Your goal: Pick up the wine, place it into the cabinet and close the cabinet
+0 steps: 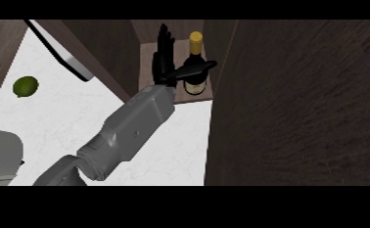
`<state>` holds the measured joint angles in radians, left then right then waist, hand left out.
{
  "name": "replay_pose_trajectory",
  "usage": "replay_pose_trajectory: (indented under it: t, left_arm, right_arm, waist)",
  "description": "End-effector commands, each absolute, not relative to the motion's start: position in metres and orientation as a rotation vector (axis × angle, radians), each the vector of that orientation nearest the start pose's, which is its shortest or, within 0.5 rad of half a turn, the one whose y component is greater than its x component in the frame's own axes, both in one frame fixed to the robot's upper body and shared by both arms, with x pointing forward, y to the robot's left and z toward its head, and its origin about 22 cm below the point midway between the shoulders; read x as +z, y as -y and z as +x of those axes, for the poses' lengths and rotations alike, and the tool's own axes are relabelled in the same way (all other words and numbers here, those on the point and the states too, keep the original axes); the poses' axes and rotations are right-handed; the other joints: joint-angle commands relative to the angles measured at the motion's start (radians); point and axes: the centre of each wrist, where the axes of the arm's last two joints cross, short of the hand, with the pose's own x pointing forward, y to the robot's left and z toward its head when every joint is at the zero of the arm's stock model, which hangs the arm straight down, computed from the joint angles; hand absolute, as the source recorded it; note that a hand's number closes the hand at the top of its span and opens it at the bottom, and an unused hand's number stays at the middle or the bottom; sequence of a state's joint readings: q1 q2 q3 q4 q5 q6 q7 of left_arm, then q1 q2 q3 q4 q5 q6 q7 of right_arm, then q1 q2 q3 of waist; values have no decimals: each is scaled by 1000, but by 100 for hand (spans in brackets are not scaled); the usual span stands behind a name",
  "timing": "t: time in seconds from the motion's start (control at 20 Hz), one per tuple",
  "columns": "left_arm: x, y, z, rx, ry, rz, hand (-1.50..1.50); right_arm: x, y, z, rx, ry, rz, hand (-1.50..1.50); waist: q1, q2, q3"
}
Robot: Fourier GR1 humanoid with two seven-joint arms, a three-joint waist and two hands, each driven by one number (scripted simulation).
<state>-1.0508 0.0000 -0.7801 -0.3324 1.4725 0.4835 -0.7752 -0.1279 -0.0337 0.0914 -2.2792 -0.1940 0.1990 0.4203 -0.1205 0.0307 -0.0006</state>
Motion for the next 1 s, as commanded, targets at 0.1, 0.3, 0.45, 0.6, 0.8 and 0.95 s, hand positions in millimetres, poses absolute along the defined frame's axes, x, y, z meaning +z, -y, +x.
replay_pose_trajectory:
  t: [0.1,0.3,0.45,0.6,0.8,0.95]
  left_arm:
    - [18,-51,396,344,1725,-70,-150]
    - [26,-34,386,360,1731,-126,-150]
    - [16,-46,390,383,1744,-140,-150]
    - [7,-39,374,362,1726,-179,-150]
    - [10,-31,369,338,1739,-247,-150]
    - [-14,-41,358,313,1732,-246,-150]
  right_arm:
    - [181,199,187,321,1966,373,-150]
    - [174,193,202,324,1914,370,-150]
    - [180,201,192,327,1934,381,-150]
    - [184,210,185,317,1929,350,-150]
    - [175,208,181,301,1916,344,-150]
    - [191,203,182,295,1932,349,-150]
  waist:
    - [10,-6,0]
    - [28,-8,0]
    - [14,-3,0]
    - [44,-14,0]
    - [61,-18,1]
    - [70,-20,0]
